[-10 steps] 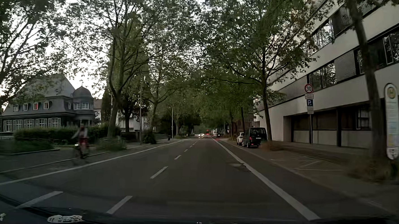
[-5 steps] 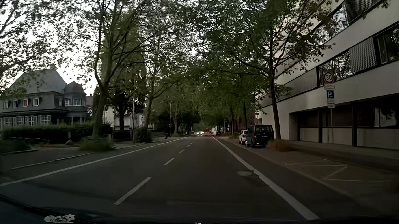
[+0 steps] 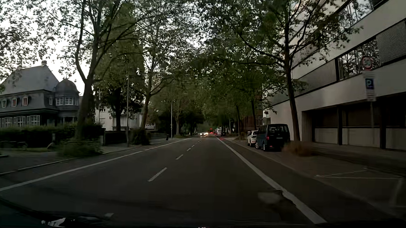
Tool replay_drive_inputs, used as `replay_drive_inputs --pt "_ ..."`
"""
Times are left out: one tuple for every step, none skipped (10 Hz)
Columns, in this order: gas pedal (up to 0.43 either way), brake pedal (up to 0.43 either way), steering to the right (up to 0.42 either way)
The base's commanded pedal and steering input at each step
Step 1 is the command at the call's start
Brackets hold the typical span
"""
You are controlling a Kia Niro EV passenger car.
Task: Follow the waypoints while adhering to traffic rules and regulations
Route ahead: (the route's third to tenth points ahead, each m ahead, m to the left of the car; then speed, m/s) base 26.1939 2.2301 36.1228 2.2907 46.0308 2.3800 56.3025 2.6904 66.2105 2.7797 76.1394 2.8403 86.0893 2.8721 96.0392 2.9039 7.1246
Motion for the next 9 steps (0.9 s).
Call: replay_drive_inputs --pt "0.209 0.0 -0.005" --pt "0.209 0.0 -0.003" --pt "0.209 0.0 -0.003" --pt "0.209 0.0 -0.003" --pt "0.209 0.0 -0.002" --pt "0.209 0.0 -0.002" --pt "0.209 0.0 -0.003" --pt "0.209 0.0 -0.003" --pt "0.209 0.0 -0.003"
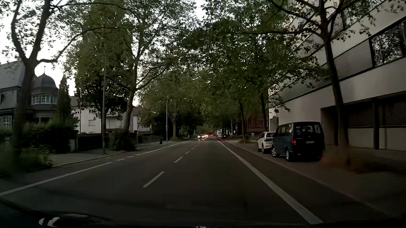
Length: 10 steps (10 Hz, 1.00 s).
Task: Follow the waypoints while adhering to traffic rules and regulations
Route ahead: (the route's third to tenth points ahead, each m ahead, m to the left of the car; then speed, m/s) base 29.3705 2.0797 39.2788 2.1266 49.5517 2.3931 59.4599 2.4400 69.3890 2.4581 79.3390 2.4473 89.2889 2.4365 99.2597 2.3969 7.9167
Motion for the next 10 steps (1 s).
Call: replay_drive_inputs --pt "0.209 0.0 -0.002" --pt "0.209 0.0 -0.003" --pt "0.209 0.0 -0.003" --pt "0.209 0.0 -0.002" --pt "0.209 0.0 -0.001" --pt "0.209 0.0 -0.002" --pt "0.209 0.0 -0.003" --pt "0.209 0.0 -0.003" --pt "0.209 0.0 -0.003" --pt "0.209 0.0 -0.003"
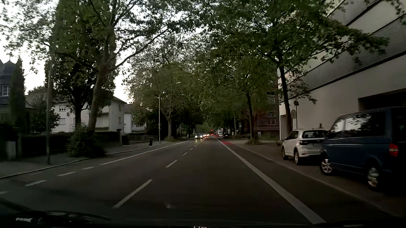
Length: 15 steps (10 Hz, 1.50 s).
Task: Follow the waypoints while adhering to traffic rules and regulations
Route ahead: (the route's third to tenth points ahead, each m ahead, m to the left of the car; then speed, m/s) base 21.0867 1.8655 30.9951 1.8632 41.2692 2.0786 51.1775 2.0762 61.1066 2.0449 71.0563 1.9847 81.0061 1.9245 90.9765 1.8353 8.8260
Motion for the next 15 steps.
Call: replay_drive_inputs --pt "0.197 0.0 -0.003" --pt "0.197 0.0 -0.003" --pt "0.197 0.0 -0.001" --pt "0.197 0.0 0.0" --pt "0.197 0.0 0.0" --pt "0.197 0.0 0.0" --pt "0.197 0.0 0.0" --pt "0.197 0.0 0.0" --pt "0.169 0.0 0.0" --pt "0.157 0.0 0.0" --pt "0.157 0.0 0.0" --pt "0.157 0.0 0.0" --pt "0.157 0.0 0.0" --pt "0.157 0.0 0.0" --pt "0.157 0.0 0.0"
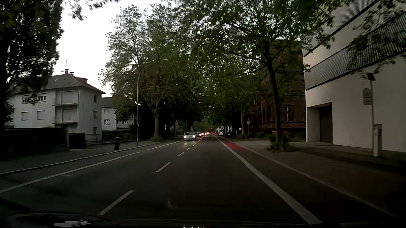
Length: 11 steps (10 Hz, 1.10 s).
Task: Follow the waypoints while adhering to traffic rules and regulations
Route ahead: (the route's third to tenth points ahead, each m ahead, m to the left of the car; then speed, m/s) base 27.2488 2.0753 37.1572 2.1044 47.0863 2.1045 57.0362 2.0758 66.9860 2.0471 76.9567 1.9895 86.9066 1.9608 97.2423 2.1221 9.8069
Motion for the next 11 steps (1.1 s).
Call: replay_drive_inputs --pt "0.157 0.0 0.0" --pt "0.157 0.0 0.0" --pt "0.157 0.0 0.0" --pt "0.157 0.0 0.0" --pt "0.157 0.0 0.0" --pt "0.157 0.0 0.0" --pt "0.157 0.0 0.0" --pt "0.157 0.0 0.0" --pt "0.15 0.0 0.0" --pt "0.15 0.0 0.0" --pt "0.15 0.0 0.0"
